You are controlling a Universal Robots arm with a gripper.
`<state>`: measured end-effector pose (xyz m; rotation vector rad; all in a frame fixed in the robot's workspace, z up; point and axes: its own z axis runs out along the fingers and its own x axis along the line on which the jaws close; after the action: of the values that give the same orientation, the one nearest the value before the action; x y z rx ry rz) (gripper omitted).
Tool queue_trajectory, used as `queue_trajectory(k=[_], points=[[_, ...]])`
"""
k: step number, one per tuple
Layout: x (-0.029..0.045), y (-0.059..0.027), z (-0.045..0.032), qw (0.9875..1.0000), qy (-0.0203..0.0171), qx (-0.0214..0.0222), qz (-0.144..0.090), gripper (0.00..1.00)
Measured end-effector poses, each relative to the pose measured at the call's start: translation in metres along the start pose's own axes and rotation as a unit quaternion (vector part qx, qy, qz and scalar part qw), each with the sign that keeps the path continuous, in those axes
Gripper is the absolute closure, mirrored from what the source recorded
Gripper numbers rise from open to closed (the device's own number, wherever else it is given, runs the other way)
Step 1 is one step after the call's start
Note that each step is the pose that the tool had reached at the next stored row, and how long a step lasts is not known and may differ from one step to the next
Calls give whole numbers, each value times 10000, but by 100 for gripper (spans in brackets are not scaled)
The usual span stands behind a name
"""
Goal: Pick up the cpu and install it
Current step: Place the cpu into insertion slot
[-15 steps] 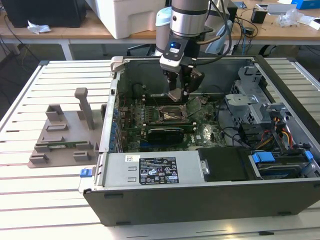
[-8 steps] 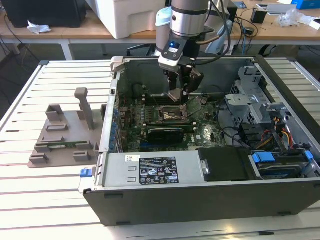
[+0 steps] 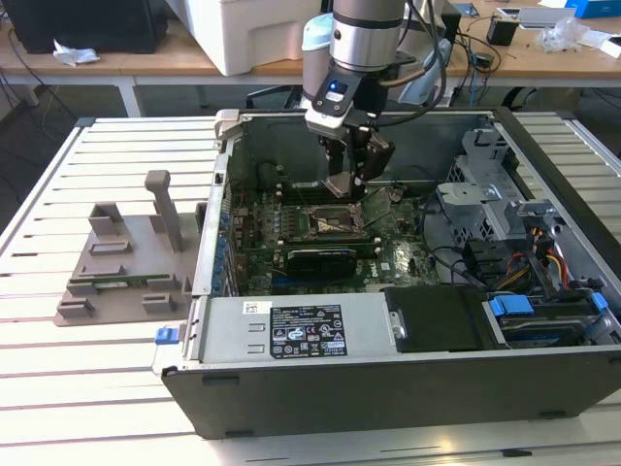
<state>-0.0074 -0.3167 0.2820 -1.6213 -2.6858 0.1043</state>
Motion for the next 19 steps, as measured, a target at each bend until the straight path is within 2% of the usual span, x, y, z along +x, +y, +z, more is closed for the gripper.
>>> queue_trajectory(k=[9, 19], points=[[0, 0, 0, 9998, 0, 13, 208, 45], [0, 0, 0, 9984, 13, 29, 561, 45]])
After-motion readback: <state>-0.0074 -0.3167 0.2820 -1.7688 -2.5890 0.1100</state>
